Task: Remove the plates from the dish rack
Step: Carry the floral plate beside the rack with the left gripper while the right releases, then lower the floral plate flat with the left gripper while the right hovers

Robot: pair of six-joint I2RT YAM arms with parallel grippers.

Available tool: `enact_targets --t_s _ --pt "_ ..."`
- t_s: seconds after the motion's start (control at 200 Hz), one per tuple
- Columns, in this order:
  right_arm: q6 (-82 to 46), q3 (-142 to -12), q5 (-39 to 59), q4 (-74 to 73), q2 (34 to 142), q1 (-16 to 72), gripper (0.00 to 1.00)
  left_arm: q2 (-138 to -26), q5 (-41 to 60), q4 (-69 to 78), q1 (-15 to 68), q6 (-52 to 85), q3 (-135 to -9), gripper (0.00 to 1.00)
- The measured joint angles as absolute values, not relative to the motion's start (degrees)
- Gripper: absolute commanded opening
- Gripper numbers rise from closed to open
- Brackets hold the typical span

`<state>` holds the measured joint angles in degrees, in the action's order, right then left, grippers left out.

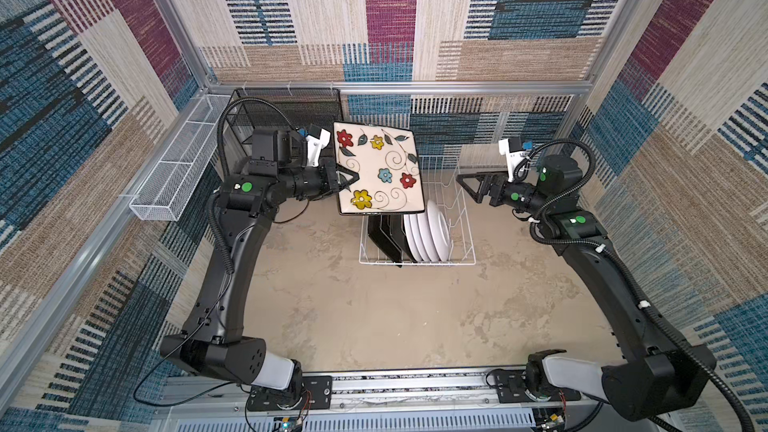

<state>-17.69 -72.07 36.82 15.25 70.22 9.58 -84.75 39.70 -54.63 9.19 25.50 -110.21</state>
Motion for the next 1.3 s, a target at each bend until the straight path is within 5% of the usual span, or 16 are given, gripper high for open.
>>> enact_targets --t_s 0.556,1.302 --pt "2.6 -65.1 28.3 20.6 60.4 15.4 0.99 -86.7 16.8 -81.0 5.4 11.4 -123.8 0.0" --pt "7.0 -64.2 28.8 19.3 62.5 21.6 0.99 -95.1 0.5 -82.2 3.2 -1.9 -114.5 0.0"
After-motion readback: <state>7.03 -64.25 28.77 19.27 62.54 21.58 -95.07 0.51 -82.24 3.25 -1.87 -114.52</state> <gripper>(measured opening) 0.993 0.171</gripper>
